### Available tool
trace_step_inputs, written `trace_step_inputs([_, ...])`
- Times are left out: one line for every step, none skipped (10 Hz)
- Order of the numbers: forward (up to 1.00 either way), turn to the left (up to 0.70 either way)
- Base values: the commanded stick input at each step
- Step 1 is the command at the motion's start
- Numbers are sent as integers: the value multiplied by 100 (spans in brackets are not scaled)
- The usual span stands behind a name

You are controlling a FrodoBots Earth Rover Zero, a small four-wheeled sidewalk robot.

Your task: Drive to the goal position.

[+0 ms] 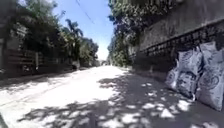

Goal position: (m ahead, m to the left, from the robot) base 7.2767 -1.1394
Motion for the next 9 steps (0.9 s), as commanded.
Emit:
trace_step_inputs([85,0])
trace_step_inputs([85,2])
trace_step_inputs([85,7])
trace_step_inputs([85,0])
trace_step_inputs([85,0])
trace_step_inputs([85,8])
trace_step_inputs([85,8])
trace_step_inputs([85,6])
trace_step_inputs([85,4])
